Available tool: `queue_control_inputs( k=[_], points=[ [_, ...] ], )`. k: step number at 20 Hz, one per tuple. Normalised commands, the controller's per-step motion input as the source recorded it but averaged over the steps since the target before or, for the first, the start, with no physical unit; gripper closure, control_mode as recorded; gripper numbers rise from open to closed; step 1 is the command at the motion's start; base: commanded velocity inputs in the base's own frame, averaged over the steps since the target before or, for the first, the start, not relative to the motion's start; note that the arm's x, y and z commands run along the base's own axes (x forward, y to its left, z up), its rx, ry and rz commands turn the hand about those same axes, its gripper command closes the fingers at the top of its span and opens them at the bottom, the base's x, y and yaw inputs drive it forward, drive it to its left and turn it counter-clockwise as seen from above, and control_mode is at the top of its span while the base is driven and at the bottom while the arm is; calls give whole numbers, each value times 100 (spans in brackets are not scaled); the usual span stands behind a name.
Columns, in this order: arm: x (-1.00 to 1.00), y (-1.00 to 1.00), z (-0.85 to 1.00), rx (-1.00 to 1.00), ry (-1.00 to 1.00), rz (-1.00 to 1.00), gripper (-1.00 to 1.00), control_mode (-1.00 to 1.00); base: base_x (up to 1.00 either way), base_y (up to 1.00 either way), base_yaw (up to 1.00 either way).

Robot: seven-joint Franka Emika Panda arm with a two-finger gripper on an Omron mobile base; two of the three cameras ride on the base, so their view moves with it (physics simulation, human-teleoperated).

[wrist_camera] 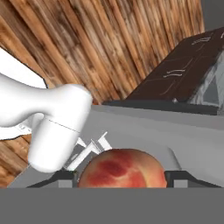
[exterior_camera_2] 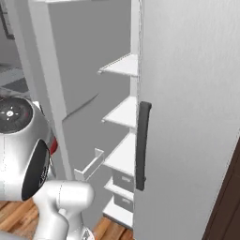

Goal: Take the peach, bell pepper, and peach from the freezer and place them in the bowl on the counter.

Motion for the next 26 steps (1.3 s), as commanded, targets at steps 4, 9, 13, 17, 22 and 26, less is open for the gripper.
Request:
queue_control_inputs(
  k=[4, 9, 13, 17, 22, 26],
  points=[
    [0, 0, 0, 0, 0, 0, 100, 100, -53, 100, 0],
    [0, 0, 0, 0, 0, 0, 100, 100, -7, 100, -13],
    [0, 0, 0, 0, 0, 0, 100, 100, 2, 100, -19],
    [0, 0, 0, 0, 0, 0, 100, 100, 15, 100, -27],
    [0, 0, 0, 0, 0, 0, 100, 100, 20, 100, -38],
    [0, 0, 0, 0, 0, 0, 100, 100, 26, 86, -45]
  ],
)
